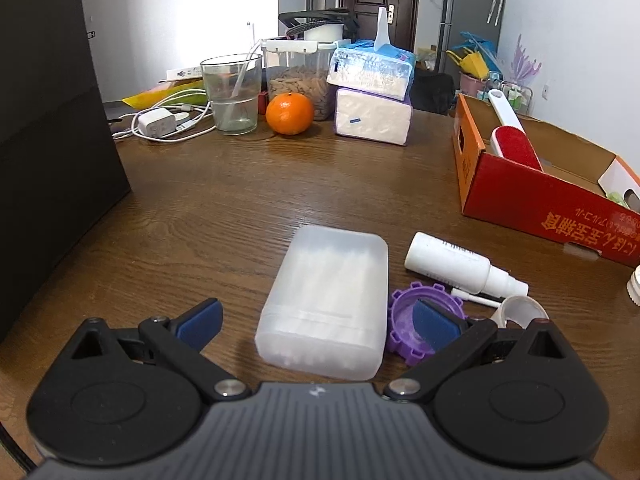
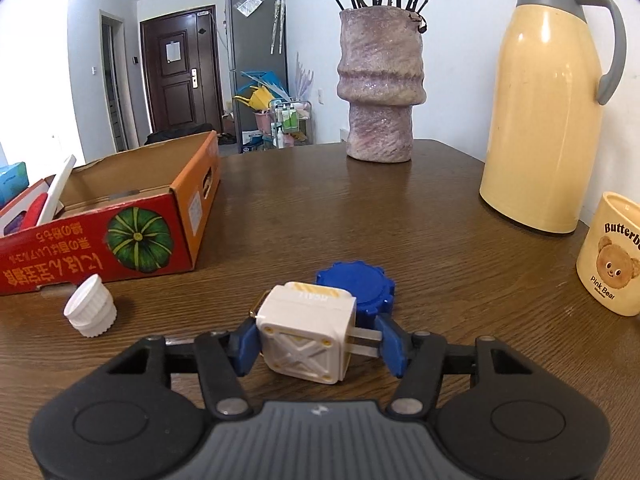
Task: Organize rigid objects
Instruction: 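Grasp the white plug adapter with the right tool while the left tool approaches the swab box, then close the left tool on the white cotton-swab box, then carry the swab box and plug adapter with both tools toward the red box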
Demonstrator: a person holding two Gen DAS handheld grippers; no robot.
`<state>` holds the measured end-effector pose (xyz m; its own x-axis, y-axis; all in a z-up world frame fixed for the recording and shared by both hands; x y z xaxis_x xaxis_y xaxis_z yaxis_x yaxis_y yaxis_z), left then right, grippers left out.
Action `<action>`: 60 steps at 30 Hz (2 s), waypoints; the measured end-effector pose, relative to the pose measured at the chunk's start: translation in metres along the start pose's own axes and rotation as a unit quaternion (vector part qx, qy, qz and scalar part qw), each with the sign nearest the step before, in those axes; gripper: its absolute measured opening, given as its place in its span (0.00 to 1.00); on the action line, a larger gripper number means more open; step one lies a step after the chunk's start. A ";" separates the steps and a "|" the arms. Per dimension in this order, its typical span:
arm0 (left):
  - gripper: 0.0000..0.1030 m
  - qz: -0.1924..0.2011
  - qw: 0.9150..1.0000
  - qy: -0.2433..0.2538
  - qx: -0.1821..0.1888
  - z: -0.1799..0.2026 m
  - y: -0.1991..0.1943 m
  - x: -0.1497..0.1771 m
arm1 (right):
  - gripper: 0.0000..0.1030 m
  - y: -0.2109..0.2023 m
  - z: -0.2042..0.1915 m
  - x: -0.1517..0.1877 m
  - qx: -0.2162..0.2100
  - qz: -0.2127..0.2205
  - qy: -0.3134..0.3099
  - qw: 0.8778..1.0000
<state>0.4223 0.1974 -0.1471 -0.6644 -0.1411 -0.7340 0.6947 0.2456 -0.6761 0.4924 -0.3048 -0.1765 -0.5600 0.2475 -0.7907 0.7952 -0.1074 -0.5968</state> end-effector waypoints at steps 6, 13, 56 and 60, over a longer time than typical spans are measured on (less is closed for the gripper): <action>1.00 0.004 1.000 -0.011 -0.010 -0.007 0.012 -0.004 | 0.57 -0.004 -0.002 0.003 -0.004 0.000 0.001 1.000; 0.99 -0.005 1.000 -0.020 -0.023 -0.019 0.025 -0.004 | 0.57 -0.007 -0.003 0.002 -0.008 0.006 0.000 1.000; 0.65 0.049 0.998 -0.006 -0.031 -0.004 -0.011 -0.008 | 0.57 -0.047 -0.021 0.001 -0.023 0.077 -0.012 0.997; 0.65 0.064 0.998 -0.006 -0.028 0.002 -0.022 -0.011 | 0.57 -0.058 -0.031 0.004 -0.036 0.085 -0.013 0.996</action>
<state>0.4151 0.1912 -0.1249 -0.5681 -0.1167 -0.8146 0.7567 0.3150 -0.5729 0.4512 -0.2681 -0.1413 -0.4207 0.2055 -0.8836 0.8932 -0.0764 -0.4431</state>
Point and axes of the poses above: each gripper's, at about its wrist camera, not at the fingertips, and y roughly the way its jaws point, z to its right, x to its underside, the point moved 10 cm from there along y, roughly the way its jaws point, and after that the axes turned 6 degrees about y, right-handed, at the moved point
